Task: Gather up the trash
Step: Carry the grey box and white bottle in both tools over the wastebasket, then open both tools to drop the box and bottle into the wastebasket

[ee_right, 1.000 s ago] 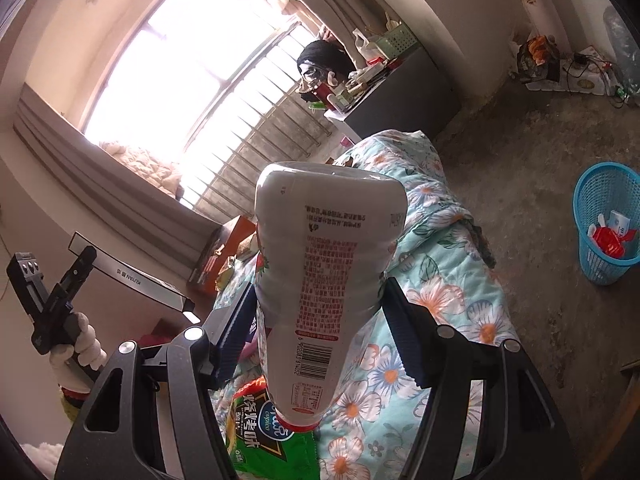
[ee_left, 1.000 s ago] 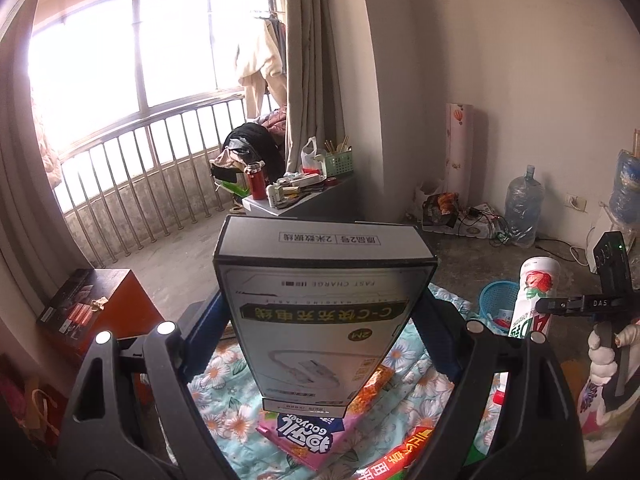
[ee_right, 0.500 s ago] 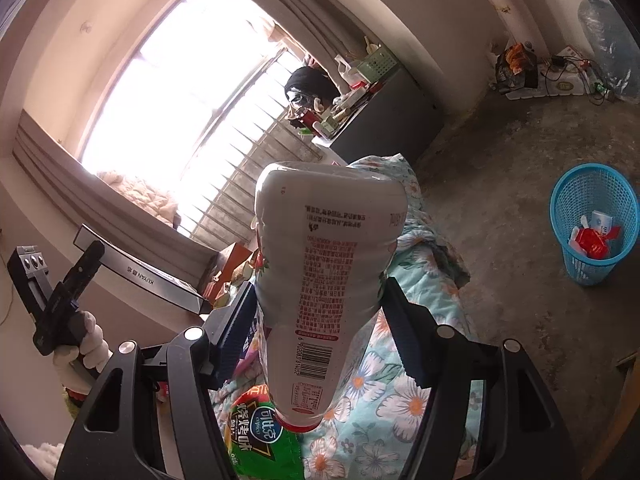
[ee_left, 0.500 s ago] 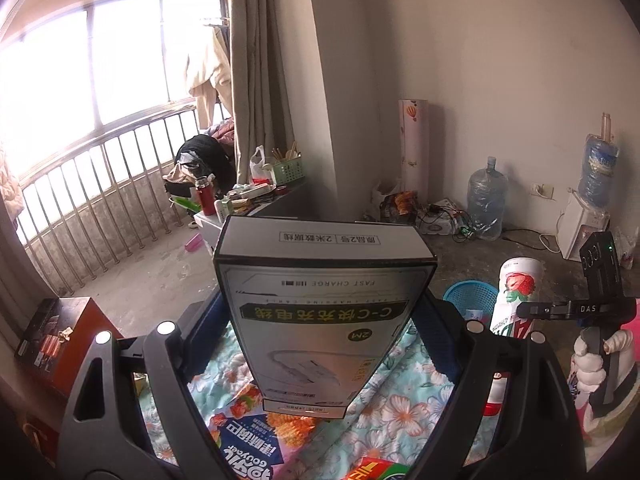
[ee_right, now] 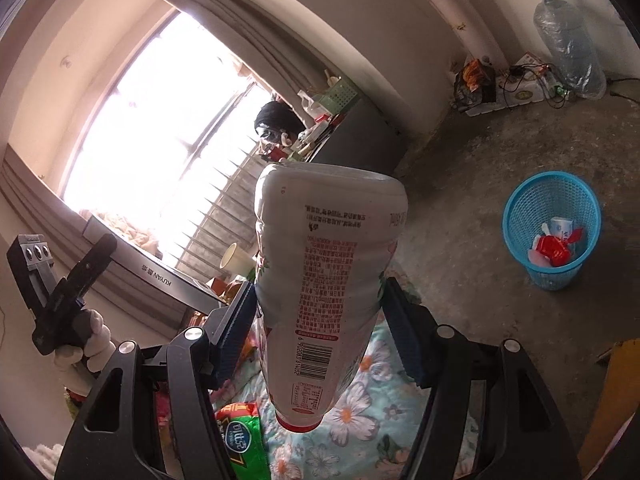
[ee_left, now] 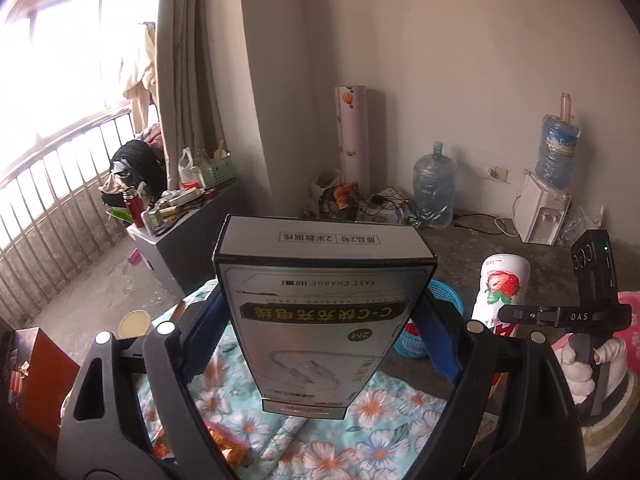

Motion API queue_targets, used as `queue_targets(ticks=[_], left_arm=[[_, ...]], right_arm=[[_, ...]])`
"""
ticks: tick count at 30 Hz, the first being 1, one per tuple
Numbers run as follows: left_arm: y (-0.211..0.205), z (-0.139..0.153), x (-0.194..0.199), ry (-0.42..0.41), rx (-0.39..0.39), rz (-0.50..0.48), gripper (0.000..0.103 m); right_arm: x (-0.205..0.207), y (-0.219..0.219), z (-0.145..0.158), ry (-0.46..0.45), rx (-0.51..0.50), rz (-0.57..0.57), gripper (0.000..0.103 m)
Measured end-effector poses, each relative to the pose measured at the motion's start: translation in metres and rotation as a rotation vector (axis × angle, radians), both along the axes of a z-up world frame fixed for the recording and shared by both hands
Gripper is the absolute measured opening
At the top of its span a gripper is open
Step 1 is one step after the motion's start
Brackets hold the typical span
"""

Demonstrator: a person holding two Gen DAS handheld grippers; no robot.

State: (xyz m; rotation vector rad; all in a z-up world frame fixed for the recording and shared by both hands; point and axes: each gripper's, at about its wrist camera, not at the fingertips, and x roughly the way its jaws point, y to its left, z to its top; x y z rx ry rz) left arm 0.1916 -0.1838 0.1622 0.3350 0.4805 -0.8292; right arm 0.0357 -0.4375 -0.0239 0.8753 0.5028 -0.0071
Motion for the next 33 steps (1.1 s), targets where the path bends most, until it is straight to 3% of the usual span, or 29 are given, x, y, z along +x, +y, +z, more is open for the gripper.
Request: queue_targets(ticks=[9,14,19,24,27,28,29,33], left_arm=[[-0.153,-0.043,0.015,0.079,0.041,-0.157,0.081],[-0.243,-0.091,0.025,0.145,0.079,-0.224,0.081],[-0.32,-0.156,0.037,0.212,0.157,-0.253,0.081],[-0.377,-0.206,0.051,0.233,0.203,-0.243,0.081],[-0.408,-0.239,0.064,0.289,0.222,-0.205,0.085],[-0.418,-0.252,0.07,0.317,0.231,-0.188,0.087],[-0.427,-0.266,0.077,0.347,0.245,-0.172,0.087],[-0.432,-0.294,0.095,0.395,0.238,-0.08,0.087]], right_arm=[[-0.027,-0.107,0.001,0.124,-0.187,-0.306,0.063],[-0.011,-0.152,-0.029,0.218,-0.231,-0.391,0.063],[0.023,-0.184,-0.075,0.305,-0.251,-0.425,0.063],[0.057,-0.214,-0.117,0.361,-0.234,-0.452,0.063],[0.077,-0.234,-0.154,0.374,-0.183,-0.437,0.064],[0.084,-0.243,-0.176,0.384,-0.137,-0.428,0.068],[0.087,-0.248,-0.191,0.397,-0.103,-0.422,0.078],[0.086,-0.258,-0.256,0.494,0.057,-0.444,0.079]])
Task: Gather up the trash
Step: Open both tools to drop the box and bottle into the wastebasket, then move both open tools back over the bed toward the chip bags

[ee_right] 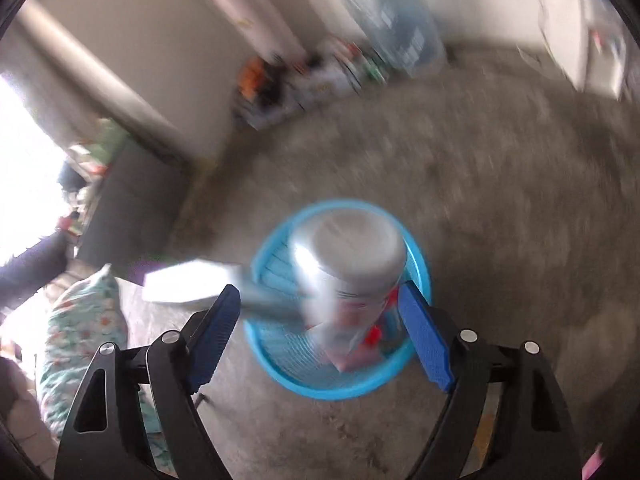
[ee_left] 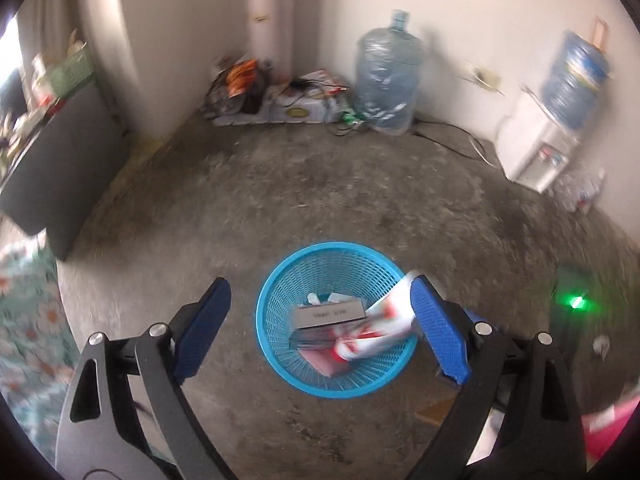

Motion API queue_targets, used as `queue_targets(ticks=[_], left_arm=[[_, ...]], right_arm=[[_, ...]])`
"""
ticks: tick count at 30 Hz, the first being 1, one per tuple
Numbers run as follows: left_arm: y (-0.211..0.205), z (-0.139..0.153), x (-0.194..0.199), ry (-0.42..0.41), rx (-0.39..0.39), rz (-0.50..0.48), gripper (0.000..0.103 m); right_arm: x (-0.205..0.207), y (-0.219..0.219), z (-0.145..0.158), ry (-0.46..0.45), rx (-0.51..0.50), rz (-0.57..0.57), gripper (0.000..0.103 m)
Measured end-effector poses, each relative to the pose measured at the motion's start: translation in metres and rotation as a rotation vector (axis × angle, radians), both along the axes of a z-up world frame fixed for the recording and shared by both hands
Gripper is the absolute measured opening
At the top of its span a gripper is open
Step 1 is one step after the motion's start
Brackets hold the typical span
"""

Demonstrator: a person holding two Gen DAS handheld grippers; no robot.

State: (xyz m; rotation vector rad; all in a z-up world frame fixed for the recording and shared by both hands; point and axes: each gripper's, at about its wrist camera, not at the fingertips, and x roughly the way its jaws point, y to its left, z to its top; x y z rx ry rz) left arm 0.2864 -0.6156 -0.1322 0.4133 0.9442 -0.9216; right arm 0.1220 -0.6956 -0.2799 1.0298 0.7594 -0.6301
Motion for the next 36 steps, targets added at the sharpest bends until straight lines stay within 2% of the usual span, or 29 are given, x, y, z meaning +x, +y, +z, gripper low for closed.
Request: queue_targets(ticks=[3,5,11,15,19,24,26,28,31,33,36], left_arm=[[0.012,-0.004,0.006,0.042,-0.012,0.023,0.087],[0.02,0.001,0.007,0.034,-0.024,0.017,0.087],[0.06,0.05,-0.009,-0.007,-0.109,-0.048,0.087],[0.098,0.097,-0.03,-0.034,-0.175,-0.112,0.087],[0.141,0.142,-0.053,-0.07,-0.217,-0.164,0.087],[0.221,0.199,-0.082,-0.116,-0.275,-0.181,0.087],[0.257,0.218,-0.092,-0.139,-0.303,-0.171,0.087],[0.296,0.233,-0.101,-0.163,-0.324,-0.15,0.087],[0.357,0.25,-0.109,-0.19,-0.331,-0.077,0.087],[0.4,0.258,-0.114,-0.213,-0.329,-0.013,0.087],[0.469,0.268,-0.124,-0.297,-0.321,0.108,0.087]], right_arm=[[-0.013,0.009,-0.012,-0.029,0.045,-0.029,0.079],[-0.027,0.018,-0.01,-0.04,0.046,-0.035,0.079],[-0.067,0.047,0.018,-0.123,0.036,-0.093,0.079],[-0.081,0.078,0.056,-0.162,-0.043,-0.078,0.079],[-0.089,0.123,0.113,-0.216,-0.173,-0.022,0.079],[-0.091,0.184,0.184,-0.269,-0.359,0.092,0.092],[-0.092,0.207,0.207,-0.291,-0.43,0.134,0.097],[-0.095,0.232,0.228,-0.314,-0.494,0.179,0.097],[-0.099,0.256,0.251,-0.35,-0.53,0.245,0.097],[-0.102,0.27,0.262,-0.39,-0.532,0.273,0.097],[-0.098,0.289,0.272,-0.484,-0.451,0.392,0.097]])
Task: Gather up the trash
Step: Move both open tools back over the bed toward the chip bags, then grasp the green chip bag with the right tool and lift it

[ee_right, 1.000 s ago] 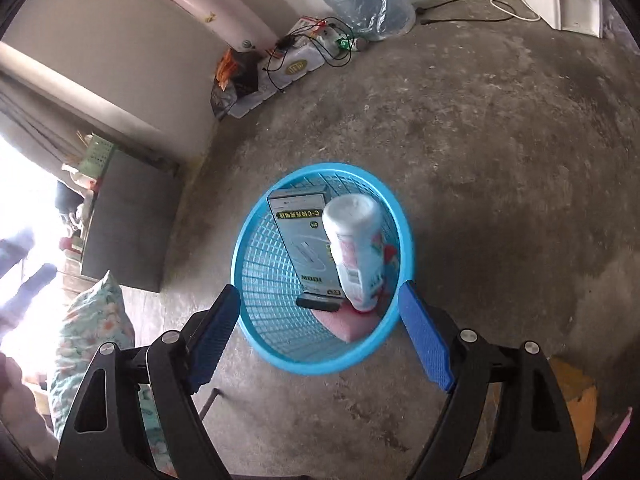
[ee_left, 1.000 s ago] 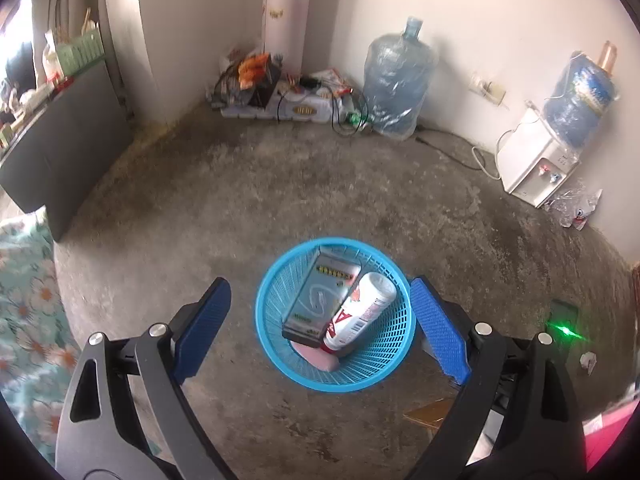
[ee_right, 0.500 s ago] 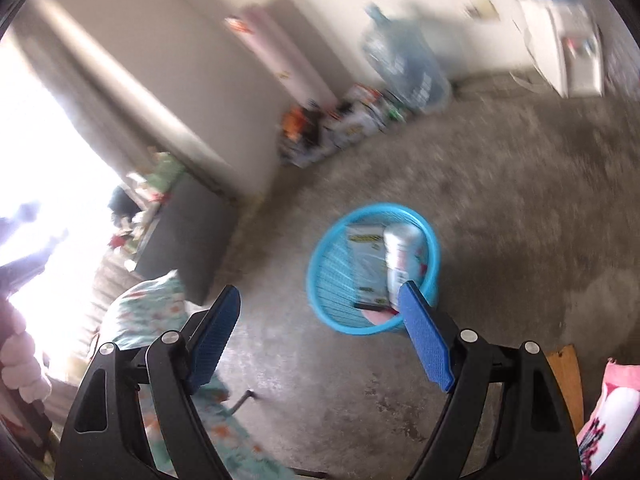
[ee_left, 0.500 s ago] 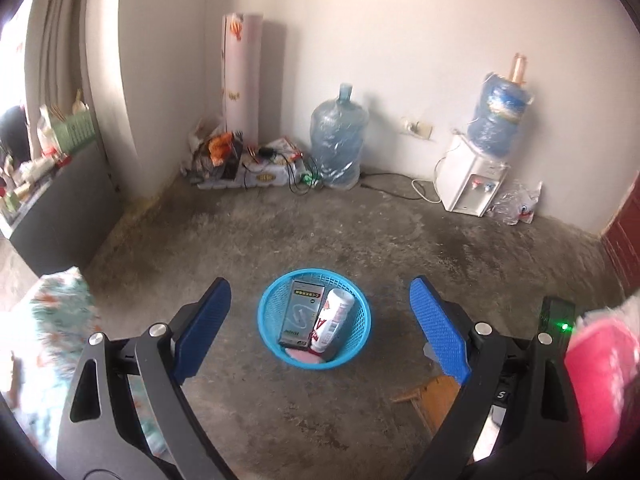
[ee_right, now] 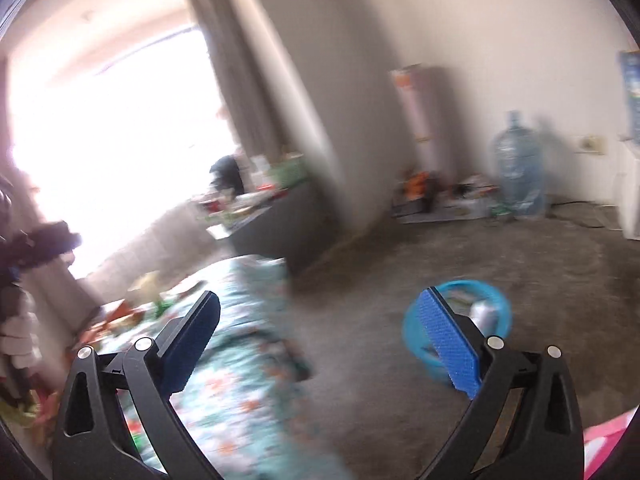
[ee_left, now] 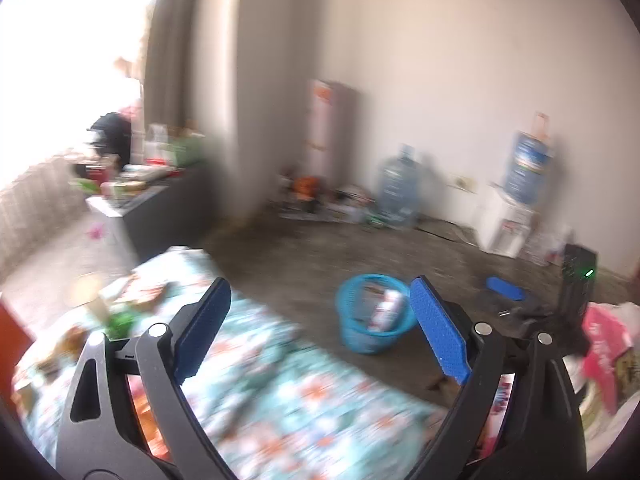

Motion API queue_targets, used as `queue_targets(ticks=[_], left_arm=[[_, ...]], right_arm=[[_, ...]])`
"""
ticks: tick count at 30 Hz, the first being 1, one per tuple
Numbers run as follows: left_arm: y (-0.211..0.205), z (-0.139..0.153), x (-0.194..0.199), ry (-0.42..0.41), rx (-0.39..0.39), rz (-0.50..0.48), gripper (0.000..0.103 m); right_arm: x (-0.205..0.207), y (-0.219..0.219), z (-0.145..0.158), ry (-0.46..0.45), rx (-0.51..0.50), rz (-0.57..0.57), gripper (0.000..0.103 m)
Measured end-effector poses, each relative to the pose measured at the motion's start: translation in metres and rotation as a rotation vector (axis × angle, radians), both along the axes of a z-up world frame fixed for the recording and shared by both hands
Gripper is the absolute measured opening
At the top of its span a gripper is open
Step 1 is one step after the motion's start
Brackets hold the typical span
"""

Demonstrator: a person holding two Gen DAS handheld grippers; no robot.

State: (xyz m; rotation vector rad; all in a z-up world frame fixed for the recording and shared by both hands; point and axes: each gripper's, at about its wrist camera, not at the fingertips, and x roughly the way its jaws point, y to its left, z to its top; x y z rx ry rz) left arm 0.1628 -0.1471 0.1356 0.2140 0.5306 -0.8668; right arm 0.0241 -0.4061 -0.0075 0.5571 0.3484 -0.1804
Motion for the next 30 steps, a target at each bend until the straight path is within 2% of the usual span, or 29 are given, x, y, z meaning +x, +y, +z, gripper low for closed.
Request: queue_targets(ticks=[2,5,12,15,18,23,25,27,30], left_arm=[[0.048,0.003,-0.006,-0.023,-0.001,0.096,0.087],[0.109,-0.001,-0.013,-0.016,-0.015,0.218,0.087],[0.222,-0.033,-0.032,0.056,-0.052,0.449,0.087],[0.253,-0.049,-0.039,0.107,-0.084,0.497,0.087],[0.274,-0.068,-0.046,0.148,-0.097,0.547,0.087],[0.3,-0.103,-0.054,0.213,-0.104,0.604,0.087],[0.304,-0.117,-0.058,0.226,-0.094,0.619,0.087],[0.306,-0.127,-0.061,0.24,-0.093,0.625,0.087],[0.305,-0.136,-0.06,0.26,-0.1,0.625,0.087]], right_arm=[[0.009,0.013,0.002,-0.019,0.057,0.095,0.097],[0.029,0.039,0.002,-0.012,0.129,0.252,0.097],[0.057,0.126,-0.008,0.095,0.268,0.551,0.097],[0.057,0.159,-0.012,0.149,0.305,0.653,0.096],[0.048,0.191,-0.018,0.21,0.337,0.781,0.095],[0.016,0.254,-0.047,0.368,0.379,0.97,0.081],[0.009,0.274,-0.063,0.429,0.411,0.996,0.079],[0.01,0.288,-0.085,0.495,0.492,1.004,0.074],[0.022,0.295,-0.103,0.532,0.545,0.96,0.068]])
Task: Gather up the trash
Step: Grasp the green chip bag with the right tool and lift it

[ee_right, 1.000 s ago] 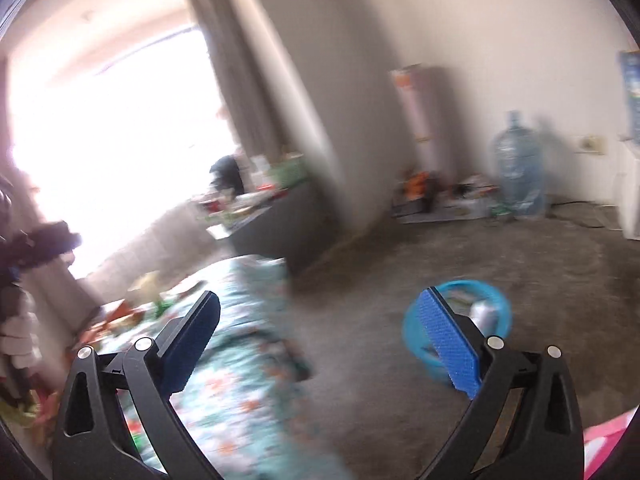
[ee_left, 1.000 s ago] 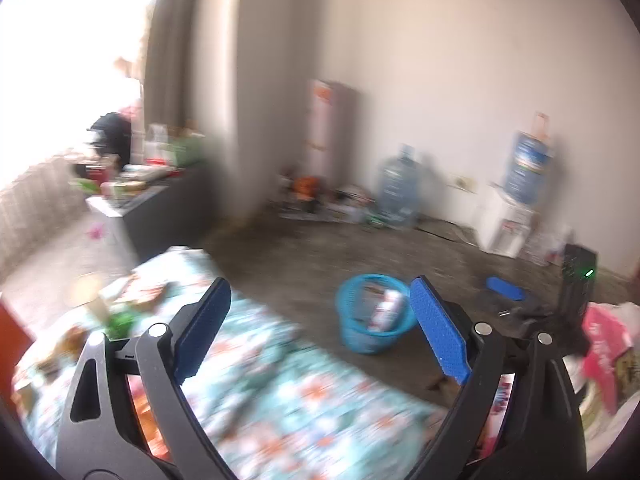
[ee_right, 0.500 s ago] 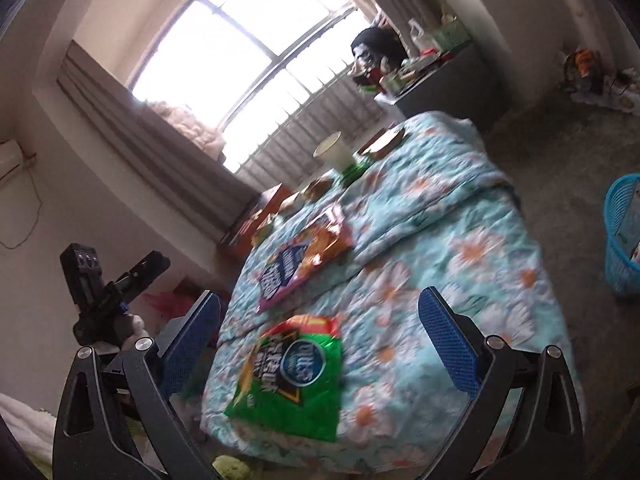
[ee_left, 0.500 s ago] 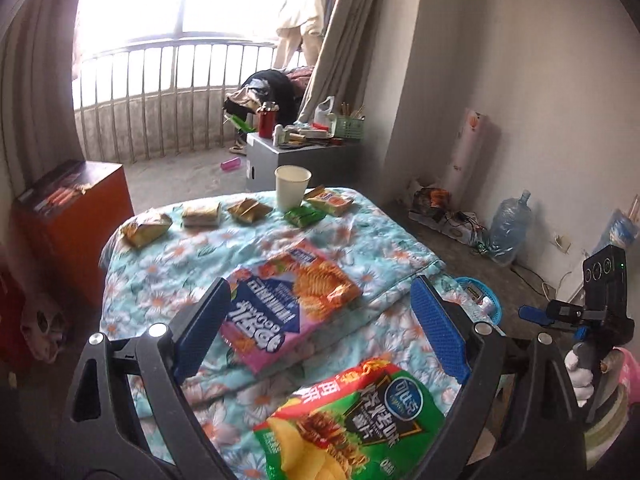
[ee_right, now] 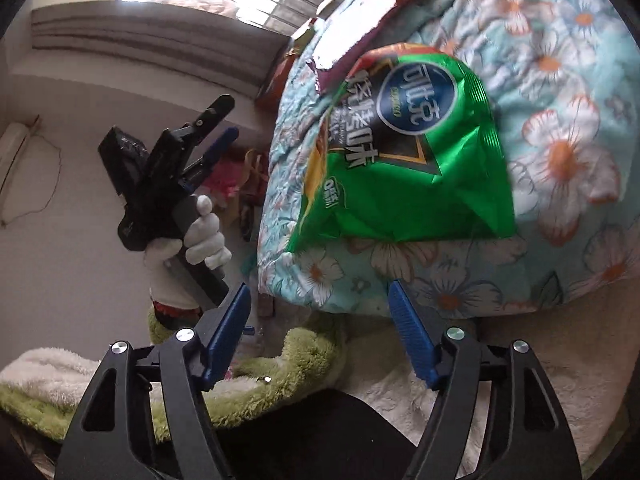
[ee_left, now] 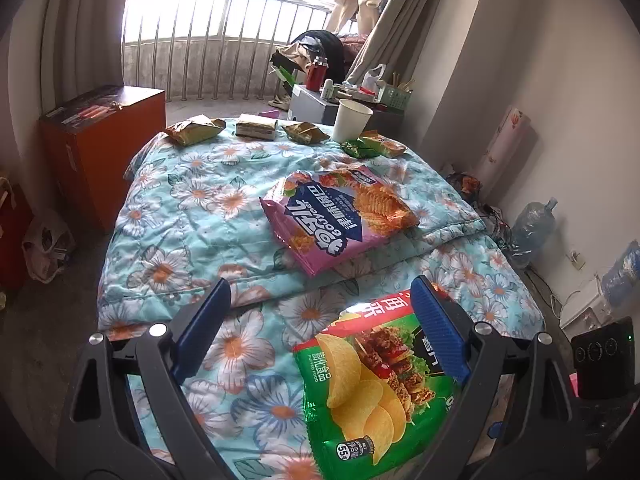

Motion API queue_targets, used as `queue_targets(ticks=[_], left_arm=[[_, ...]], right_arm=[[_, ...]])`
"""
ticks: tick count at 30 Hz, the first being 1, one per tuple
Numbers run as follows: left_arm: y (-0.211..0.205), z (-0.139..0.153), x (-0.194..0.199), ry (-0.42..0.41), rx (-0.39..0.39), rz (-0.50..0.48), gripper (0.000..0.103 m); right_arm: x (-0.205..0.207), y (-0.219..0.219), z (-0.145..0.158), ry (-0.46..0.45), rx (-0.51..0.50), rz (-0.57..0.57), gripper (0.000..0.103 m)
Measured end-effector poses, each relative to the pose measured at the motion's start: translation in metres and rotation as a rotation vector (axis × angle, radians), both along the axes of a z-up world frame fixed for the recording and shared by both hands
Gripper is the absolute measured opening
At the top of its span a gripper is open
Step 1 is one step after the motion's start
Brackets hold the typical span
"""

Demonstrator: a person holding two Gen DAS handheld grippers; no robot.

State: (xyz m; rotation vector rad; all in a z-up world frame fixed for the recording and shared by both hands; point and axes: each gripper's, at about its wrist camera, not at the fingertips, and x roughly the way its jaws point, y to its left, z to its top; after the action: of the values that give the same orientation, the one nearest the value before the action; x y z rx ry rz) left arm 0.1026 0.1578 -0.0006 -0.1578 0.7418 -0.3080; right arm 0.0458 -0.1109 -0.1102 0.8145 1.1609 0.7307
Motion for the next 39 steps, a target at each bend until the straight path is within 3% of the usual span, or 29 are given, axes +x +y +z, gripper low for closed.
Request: queue_targets(ticks=[6,8,11,14,16,18,20,24,31,36,39], left_arm=[[-0.005,-0.011,-0.001,0.007,0.011,-0.016,0.087],[-0.006,-0.015,-0.001,0.013,0.006,-0.022,0.087],[-0.007,-0.02,0.0,0.026,-0.003,-0.029,0.087],[-0.009,-0.022,0.002,0.027,0.012,-0.028,0.087],[-0.011,-0.024,0.003,0.027,0.02,-0.03,0.087],[-0.011,-0.027,0.006,0.036,0.016,-0.027,0.087],[-0.011,-0.029,0.009,0.048,0.001,-0.02,0.087],[-0.013,-0.031,0.008,0.048,-0.014,-0.017,0.087],[-0.022,-0.041,0.006,0.076,-0.034,-0.047,0.087],[-0.038,-0.043,0.001,0.079,-0.039,-0.102,0.087],[-0.048,-0.042,-0.004,0.064,-0.026,-0.131,0.087]], right_arm=[[0.021,-0.008,-0.005,0.022,0.063,-0.13,0.061],[0.023,-0.018,-0.01,0.042,0.077,-0.187,0.047],[0.027,-0.037,-0.017,0.095,0.101,-0.248,0.04],[0.021,-0.036,-0.019,0.129,0.176,-0.198,0.04],[0.017,-0.025,-0.017,0.139,0.171,-0.131,0.041],[0.018,-0.015,-0.022,0.154,0.152,-0.113,0.047],[0.024,-0.013,-0.032,0.189,0.105,-0.15,0.059],[0.03,-0.028,-0.03,0.153,0.15,-0.231,0.059],[0.038,-0.077,-0.025,0.119,0.138,-0.383,0.015],[0.054,-0.126,-0.01,0.044,0.103,-0.529,0.013],[0.057,-0.156,-0.009,0.052,0.135,-0.603,0.019]])
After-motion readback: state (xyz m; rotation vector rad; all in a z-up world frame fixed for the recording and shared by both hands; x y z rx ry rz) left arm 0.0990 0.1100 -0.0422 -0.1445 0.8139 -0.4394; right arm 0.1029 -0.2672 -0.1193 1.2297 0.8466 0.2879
